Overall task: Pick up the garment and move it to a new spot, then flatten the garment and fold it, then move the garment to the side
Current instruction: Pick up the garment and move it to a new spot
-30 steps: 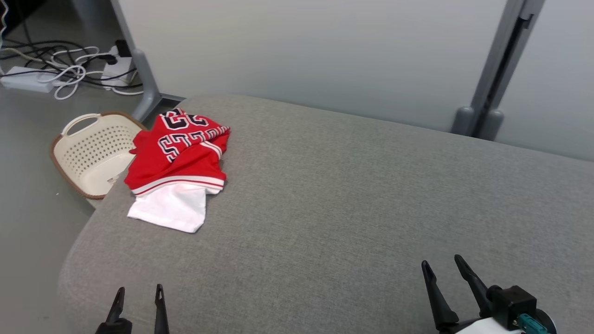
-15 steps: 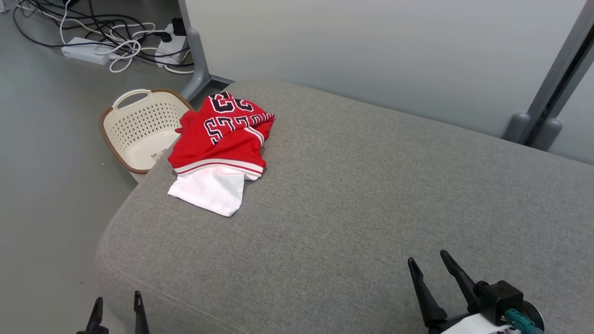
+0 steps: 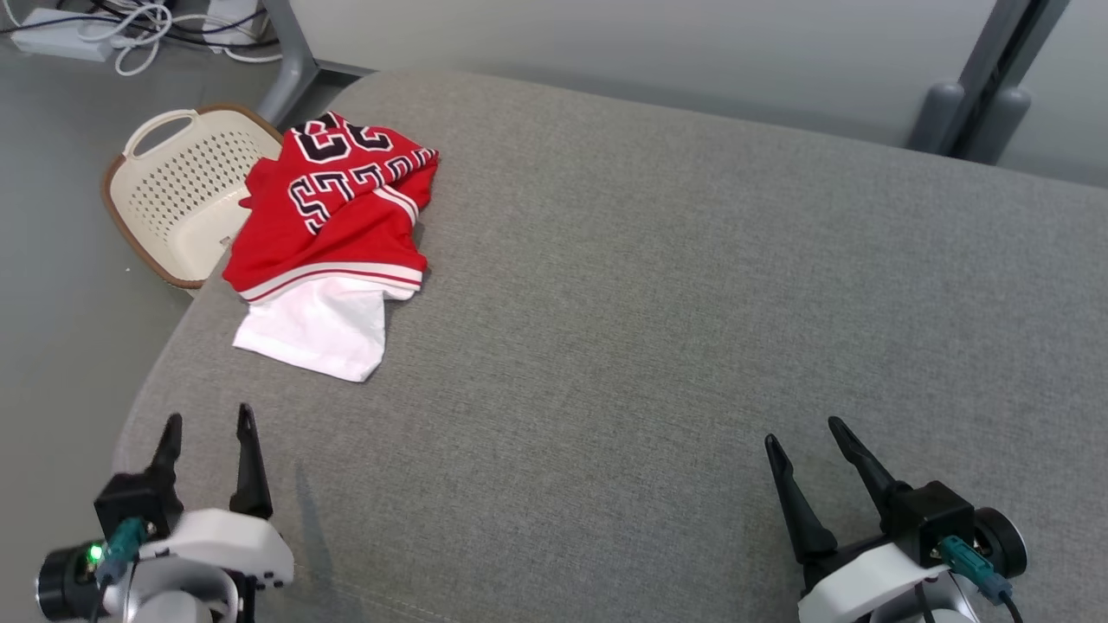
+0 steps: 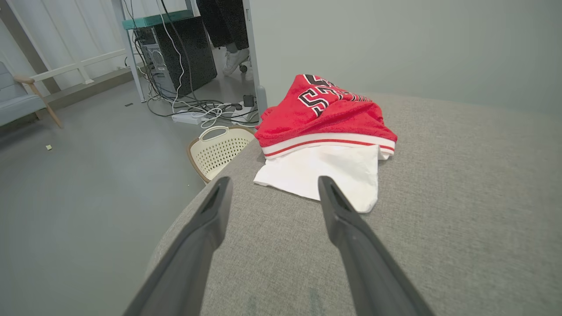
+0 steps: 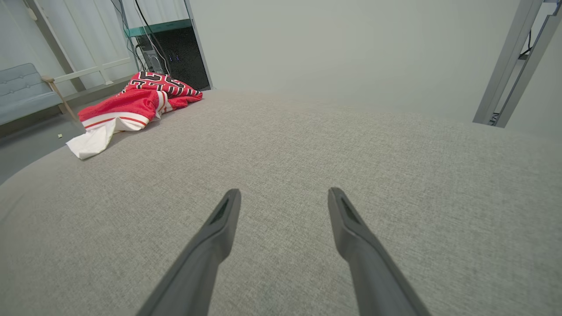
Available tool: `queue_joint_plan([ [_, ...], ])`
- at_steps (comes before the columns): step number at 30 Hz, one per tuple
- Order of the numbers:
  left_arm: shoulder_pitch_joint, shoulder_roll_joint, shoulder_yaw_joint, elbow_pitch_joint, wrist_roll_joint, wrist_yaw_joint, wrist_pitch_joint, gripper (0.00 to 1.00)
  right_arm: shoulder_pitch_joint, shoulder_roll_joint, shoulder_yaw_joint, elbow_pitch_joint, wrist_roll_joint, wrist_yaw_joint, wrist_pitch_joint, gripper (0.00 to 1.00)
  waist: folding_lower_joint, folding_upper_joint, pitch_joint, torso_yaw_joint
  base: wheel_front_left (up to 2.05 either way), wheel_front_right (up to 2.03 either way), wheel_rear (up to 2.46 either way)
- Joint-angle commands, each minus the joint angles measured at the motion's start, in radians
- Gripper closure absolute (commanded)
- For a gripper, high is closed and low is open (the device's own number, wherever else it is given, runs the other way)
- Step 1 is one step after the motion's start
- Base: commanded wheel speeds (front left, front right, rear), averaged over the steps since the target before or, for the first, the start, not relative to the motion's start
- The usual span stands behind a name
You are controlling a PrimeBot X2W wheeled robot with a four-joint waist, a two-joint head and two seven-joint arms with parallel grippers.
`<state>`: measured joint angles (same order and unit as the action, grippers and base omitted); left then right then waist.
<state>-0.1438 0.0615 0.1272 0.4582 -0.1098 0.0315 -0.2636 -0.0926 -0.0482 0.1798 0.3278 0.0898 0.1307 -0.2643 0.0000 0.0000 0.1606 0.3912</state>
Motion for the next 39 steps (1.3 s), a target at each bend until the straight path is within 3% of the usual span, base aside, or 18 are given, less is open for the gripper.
queue_joint_plan([
  [1,-0.052,0.019,0.009,0.029,0.007,-0.013,-0.001,0.0,-0.019,-0.005,0.001,-0.008,-0.012,0.0,0.0,0.0,0.0,0.0,0.05,-0.039,0.0,0.0,0.0],
  [7,-0.267,0.092,0.008,0.207,0.02,-0.063,-0.001,0.0,-0.067,-0.012,0.008,-0.026,-0.025,0.0,0.0,0.0,0.0,0.0,0.128,-0.097,0.0,0.0,0.0],
  [14,-0.48,0.173,-0.012,0.442,0.04,-0.081,0.009,0.0,-0.103,-0.028,0.014,-0.068,-0.023,0.0,0.0,0.0,0.0,0.0,0.197,-0.157,0.0,0.0,0.0],
  [22,-0.657,0.25,-0.028,0.619,0.042,-0.097,0.072,0.0,-0.132,-0.041,0.024,-0.112,-0.021,0.0,0.0,0.0,0.0,0.0,0.256,-0.217,0.0,0.0,0.0],
  [35,-0.745,0.273,-0.025,0.769,0.018,-0.044,0.156,0.0,-0.149,-0.046,0.038,-0.162,-0.018,0.0,0.0,0.0,0.0,0.0,0.298,-0.271,0.0,0.0,0.0],
  [36,-0.745,0.27,-0.019,0.774,0.008,-0.041,0.153,0.65,-0.15,-0.046,0.037,-0.164,-0.018,0.0,0.0,0.0,0.0,0.0,0.298,-0.272,0.0,0.0,0.0],
  [37,-0.745,0.268,-0.018,0.779,0.006,-0.042,0.153,1.0,-0.151,-0.045,0.036,-0.164,-0.017,0.0,0.0,0.0,0.0,0.0,0.295,-0.274,0.0,0.0,0.0],
  [39,-0.737,0.27,-0.015,0.785,-0.002,-0.046,0.14,1.0,-0.148,-0.041,0.035,-0.16,-0.014,0.0,0.0,0.0,0.0,0.0,0.285,-0.277,0.0,0.0,0.0],
])
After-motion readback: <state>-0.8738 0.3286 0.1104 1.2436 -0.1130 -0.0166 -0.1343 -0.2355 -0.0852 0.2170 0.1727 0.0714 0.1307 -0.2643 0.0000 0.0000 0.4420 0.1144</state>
